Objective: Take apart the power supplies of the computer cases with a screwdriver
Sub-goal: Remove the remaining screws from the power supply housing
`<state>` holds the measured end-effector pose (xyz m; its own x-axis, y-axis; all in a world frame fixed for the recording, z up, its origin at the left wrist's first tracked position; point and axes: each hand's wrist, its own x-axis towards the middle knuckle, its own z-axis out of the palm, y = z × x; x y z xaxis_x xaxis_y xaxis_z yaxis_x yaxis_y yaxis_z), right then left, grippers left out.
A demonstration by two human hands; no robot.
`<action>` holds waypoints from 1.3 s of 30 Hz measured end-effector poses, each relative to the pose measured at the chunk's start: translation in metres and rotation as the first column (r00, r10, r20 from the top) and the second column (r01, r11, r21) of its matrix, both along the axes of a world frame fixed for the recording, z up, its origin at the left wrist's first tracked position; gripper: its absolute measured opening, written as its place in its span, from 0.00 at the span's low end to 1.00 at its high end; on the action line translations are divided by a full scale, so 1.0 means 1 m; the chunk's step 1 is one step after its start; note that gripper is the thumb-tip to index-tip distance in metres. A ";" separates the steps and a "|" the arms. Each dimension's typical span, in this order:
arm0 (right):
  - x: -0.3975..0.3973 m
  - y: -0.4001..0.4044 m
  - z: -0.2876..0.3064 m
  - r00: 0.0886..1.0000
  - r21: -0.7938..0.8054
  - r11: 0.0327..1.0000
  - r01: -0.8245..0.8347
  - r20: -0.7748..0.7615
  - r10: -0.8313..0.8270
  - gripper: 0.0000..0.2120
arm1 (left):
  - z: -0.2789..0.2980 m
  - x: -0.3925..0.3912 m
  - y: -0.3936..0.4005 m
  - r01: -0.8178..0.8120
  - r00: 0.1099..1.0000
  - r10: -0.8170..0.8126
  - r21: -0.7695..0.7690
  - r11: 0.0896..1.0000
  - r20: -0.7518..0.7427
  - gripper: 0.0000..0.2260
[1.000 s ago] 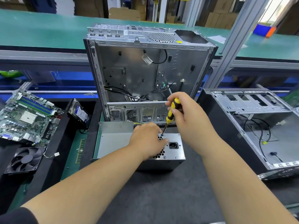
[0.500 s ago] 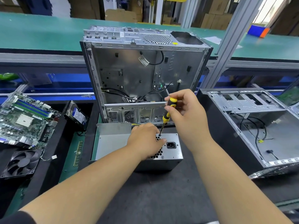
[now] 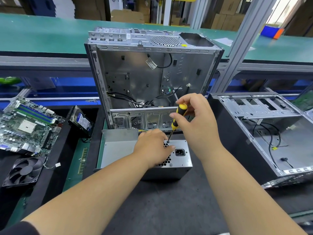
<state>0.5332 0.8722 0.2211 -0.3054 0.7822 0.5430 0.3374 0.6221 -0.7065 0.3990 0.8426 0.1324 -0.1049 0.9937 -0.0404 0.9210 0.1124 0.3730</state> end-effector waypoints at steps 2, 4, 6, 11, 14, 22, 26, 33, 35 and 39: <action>0.002 0.000 0.002 0.998 -0.081 0.995 -0.051 -0.028 0.049 0.16 | 0.000 0.000 0.000 -0.001 1.000 0.001 0.001 1.000 0.005 0.22; 0.004 -0.001 0.003 0.995 -0.115 0.989 -0.097 -0.029 0.095 0.15 | 0.000 -0.001 0.000 -0.003 1.000 0.003 0.007 1.000 0.011 0.22; 0.006 -0.001 0.003 0.995 -0.090 0.992 -0.094 0.010 0.095 0.13 | 0.000 -0.001 0.001 -0.005 1.000 0.004 0.013 1.000 0.009 0.22; 0.004 0.000 0.000 0.996 -0.009 0.999 -0.036 0.083 0.036 0.08 | 0.001 0.001 0.001 -0.002 1.000 0.002 0.005 1.000 0.001 0.23; 0.002 0.002 -0.002 0.994 0.060 0.998 0.019 0.109 -0.025 0.11 | 0.001 0.002 0.001 -0.006 1.000 0.006 0.005 1.000 0.015 0.23; 0.001 -0.001 -0.004 0.996 -0.145 0.987 -0.065 -0.067 0.056 0.18 | 0.001 0.000 0.000 -0.011 1.000 0.010 0.008 1.000 0.017 0.22; 0.001 -0.003 -0.002 0.996 -0.140 0.988 -0.071 -0.055 0.064 0.17 | 0.001 0.000 0.000 -0.009 1.000 0.009 0.005 1.000 0.016 0.23; -0.001 0.002 -0.004 0.994 0.032 0.995 0.099 0.045 -0.101 0.14 | 0.002 0.000 0.001 -0.003 1.000 0.003 0.000 1.000 0.006 0.23; -0.002 0.003 -0.005 0.987 0.091 0.986 0.143 0.059 -0.149 0.16 | 0.002 0.000 0.001 0.001 1.000 -0.001 -0.003 1.000 0.005 0.23; -0.005 0.002 -0.008 0.989 0.125 0.984 0.126 0.061 -0.134 0.16 | 0.002 0.001 0.001 0.000 1.000 0.000 -0.003 1.000 0.008 0.23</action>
<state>0.5279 0.8746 0.2130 -0.2455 0.7481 0.6165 0.4665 0.6487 -0.6013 0.3999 0.8431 0.1345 -0.1050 0.9935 -0.0442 0.9178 0.1139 0.3804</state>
